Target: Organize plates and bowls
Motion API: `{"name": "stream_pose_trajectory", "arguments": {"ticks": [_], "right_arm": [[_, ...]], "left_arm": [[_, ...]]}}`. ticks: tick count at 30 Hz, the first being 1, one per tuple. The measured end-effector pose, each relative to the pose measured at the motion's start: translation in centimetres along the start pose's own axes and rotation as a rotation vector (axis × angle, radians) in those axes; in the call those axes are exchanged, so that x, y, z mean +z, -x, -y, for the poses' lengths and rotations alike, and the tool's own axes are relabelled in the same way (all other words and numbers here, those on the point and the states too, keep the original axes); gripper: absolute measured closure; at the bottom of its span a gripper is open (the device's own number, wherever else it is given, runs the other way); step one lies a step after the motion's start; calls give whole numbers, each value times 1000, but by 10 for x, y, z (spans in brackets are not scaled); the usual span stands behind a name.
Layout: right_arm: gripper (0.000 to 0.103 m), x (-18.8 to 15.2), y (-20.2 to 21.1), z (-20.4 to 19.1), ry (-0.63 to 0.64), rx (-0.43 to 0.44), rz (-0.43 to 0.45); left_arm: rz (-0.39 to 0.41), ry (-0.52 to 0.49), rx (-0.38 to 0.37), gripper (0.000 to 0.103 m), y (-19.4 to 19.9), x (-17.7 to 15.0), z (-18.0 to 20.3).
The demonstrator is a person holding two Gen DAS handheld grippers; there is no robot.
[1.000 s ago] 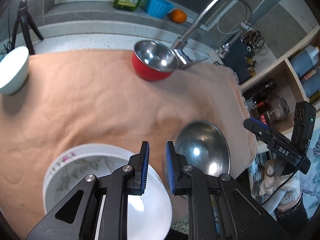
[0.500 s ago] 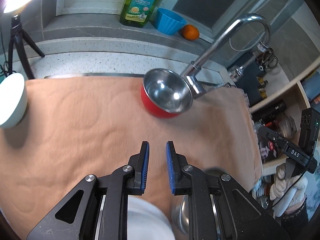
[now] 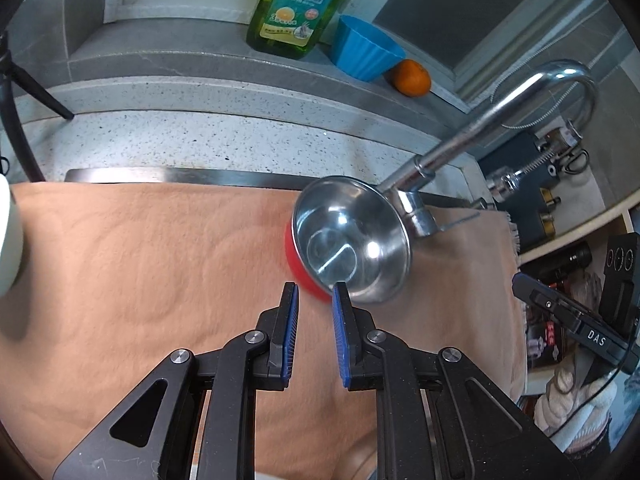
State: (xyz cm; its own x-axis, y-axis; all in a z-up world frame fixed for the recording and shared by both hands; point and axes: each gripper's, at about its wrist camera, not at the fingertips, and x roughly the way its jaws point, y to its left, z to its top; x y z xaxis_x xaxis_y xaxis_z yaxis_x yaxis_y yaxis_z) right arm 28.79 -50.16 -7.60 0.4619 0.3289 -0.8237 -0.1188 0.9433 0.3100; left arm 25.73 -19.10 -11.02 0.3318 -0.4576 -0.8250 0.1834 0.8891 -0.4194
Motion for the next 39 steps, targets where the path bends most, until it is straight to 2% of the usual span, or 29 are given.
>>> {"name": "stream_pose_trajectory", "arguments": {"ticks": [6,17,26,33,39], "right_arm": [[56,14,-25,-2,-23,50,-41],[60,27,-69,-19,-48,114,-109],[67,31,-92,-21,-92,133,-143],[75,33,-104,-23,-83,101,-157],[79,36,-112,-20,-100,106,-163]], "left_arm": [[-10,9,12,88,-13,13,-3],[-28,59,-1,88,-26,27,-18],[-45,67,-10,88,-34,31,-21],[-52,63,-14,88,-42,33,-20],[-57,50,-10,88,-45,33,-20]]}}
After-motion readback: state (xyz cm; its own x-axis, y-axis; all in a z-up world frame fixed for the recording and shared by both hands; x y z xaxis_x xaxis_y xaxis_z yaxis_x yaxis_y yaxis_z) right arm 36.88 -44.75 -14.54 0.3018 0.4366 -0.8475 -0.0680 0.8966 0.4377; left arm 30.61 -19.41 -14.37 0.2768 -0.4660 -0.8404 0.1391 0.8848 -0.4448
